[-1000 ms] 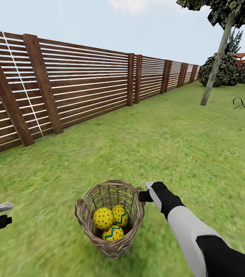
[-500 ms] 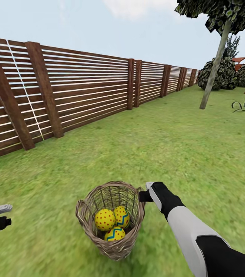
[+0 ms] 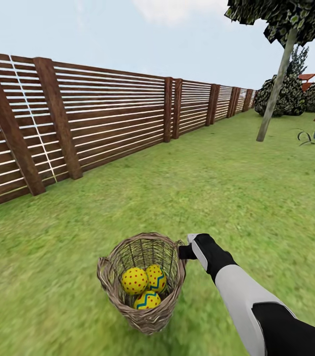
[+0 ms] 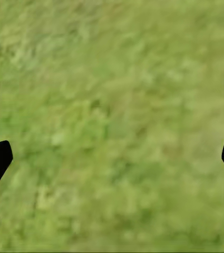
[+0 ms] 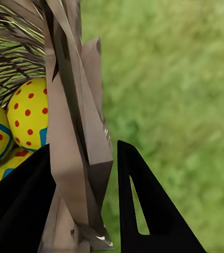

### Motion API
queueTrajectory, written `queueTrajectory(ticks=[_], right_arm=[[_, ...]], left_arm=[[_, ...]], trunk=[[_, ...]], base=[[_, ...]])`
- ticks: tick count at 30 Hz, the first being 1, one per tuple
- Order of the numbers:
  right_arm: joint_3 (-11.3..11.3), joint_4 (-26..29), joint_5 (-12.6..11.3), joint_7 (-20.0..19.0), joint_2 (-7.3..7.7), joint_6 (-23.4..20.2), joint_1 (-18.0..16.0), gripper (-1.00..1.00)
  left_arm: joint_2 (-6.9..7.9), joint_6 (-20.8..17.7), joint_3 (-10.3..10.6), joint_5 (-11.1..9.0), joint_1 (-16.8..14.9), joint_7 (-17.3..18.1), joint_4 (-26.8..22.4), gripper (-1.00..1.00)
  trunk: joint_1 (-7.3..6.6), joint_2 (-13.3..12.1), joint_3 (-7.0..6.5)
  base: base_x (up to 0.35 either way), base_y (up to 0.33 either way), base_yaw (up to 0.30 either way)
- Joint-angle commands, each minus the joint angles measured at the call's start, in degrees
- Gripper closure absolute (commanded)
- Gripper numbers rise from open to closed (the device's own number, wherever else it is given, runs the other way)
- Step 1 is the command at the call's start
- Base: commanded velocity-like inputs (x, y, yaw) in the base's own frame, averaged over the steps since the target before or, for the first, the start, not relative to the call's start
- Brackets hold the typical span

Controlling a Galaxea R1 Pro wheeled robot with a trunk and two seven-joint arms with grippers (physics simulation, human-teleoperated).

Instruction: Take the three Easter eggs out of the wicker basket on the lawn in the garden, then place them on the lawn next to a single tree (choose any tree) so that all three eggs are next to the same tree and none are left in the basket.

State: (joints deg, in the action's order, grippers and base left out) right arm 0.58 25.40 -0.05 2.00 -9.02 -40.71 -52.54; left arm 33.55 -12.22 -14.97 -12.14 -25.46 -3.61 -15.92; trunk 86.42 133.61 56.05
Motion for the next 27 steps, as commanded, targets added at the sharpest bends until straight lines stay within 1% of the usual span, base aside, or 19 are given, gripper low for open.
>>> queueTrajectory(ticks=[1, 2, 3, 5, 7, 10, 12, 14, 15, 19, 23, 27], right_arm=[[0.13, 0.09, -0.56, 0.20, -0.03, -0.25, -0.02, 1.00], [0.13, 0.11, -0.56, 0.20, -0.03, -0.25, -0.02, 1.00], [0.13, 0.14, -0.56, 0.20, -0.03, -0.25, -0.02, 1.00], [0.13, 0.16, -0.56, 0.20, -0.07, -0.25, -0.02, 1.00], [0.13, 0.17, -0.56, 0.20, -0.11, -0.25, -0.02, 1.00], [0.10, 0.22, -0.58, 0.20, -0.12, -0.25, -0.02, 1.00], [0.09, 0.26, -0.63, 0.20, -0.12, -0.25, -0.02, 1.00], [0.05, 0.33, -0.64, 0.20, -0.12, -0.25, -0.02, 1.00], [0.04, 0.35, -0.65, 0.20, -0.12, -0.23, -0.02, 1.00], [0.05, 0.55, -0.65, 0.13, -0.09, -0.17, 0.00, 1.00], [0.03, 1.32, -0.65, 0.11, 0.00, 1.76, 0.19, 1.00], [0.04, 1.47, -0.65, 0.11, 0.05, 2.17, 0.22, 1.00]], left_arm=[[0.74, 4.13, 0.11, -0.76, 0.46, -0.32, 3.34, -1.00], [1.33, 9.75, 0.11, -0.96, 2.40, -0.47, 6.77, -1.00], [1.64, 13.54, 0.12, -1.14, 4.98, -0.58, 8.59, -1.00], [1.89, 16.31, 0.07, -1.36, 8.48, -0.66, 9.82, -1.00], [2.06, 17.42, 0.07, -1.43, 10.19, -0.78, 10.30, -1.00], [2.56, 17.82, 0.06, -1.47, 11.25, -2.33, 10.48, -1.00], [2.67, 18.84, 0.06, -1.48, 11.47, -4.37, 10.56, -1.00], [2.54, 19.59, 0.04, -1.48, 11.55, -7.39, 10.62, -1.00], [2.47, 19.72, 0.03, -1.48, 11.56, -8.11, 10.63, -1.00], [2.54, 19.91, 0.03, -1.48, 11.57, -9.06, 10.66, -1.00], [2.57, 20.00, 0.03, -1.48, 11.57, -9.21, 10.72, -1.00], [2.51, 20.52, 0.03, -1.45, 11.57, -9.21, 10.79, -1.00]], trunk=[[-0.24, -0.39, -0.14], [-0.46, -0.79, -0.32], [-0.68, -1.20, -0.50], [-1.12, -2.00, -0.86], [-1.56, -2.80, -1.22], [-2.21, -4.00, -1.76], [-2.65, -4.81, -2.11], [-3.09, -5.61, -2.47], [-3.31, -6.01, -2.65], [-4.19, -7.61, -3.37], [-5.07, -9.22, -4.09], [-5.95, -10.82, -4.81]], base=[[0.000, 0.000, 0.000], [0.000, 0.000, 0.000], [0.000, 0.000, 0.000], [0.000, 0.000, 0.000], [0.000, 0.000, 0.000], [0.000, 0.000, 0.000], [0.000, 0.000, 0.000], [0.000, 0.000, 0.000], [0.000, 0.000, 0.000], [0.000, 0.000, 0.000], [0.000, 0.000, 0.000], [0.000, 0.000, 0.000]])
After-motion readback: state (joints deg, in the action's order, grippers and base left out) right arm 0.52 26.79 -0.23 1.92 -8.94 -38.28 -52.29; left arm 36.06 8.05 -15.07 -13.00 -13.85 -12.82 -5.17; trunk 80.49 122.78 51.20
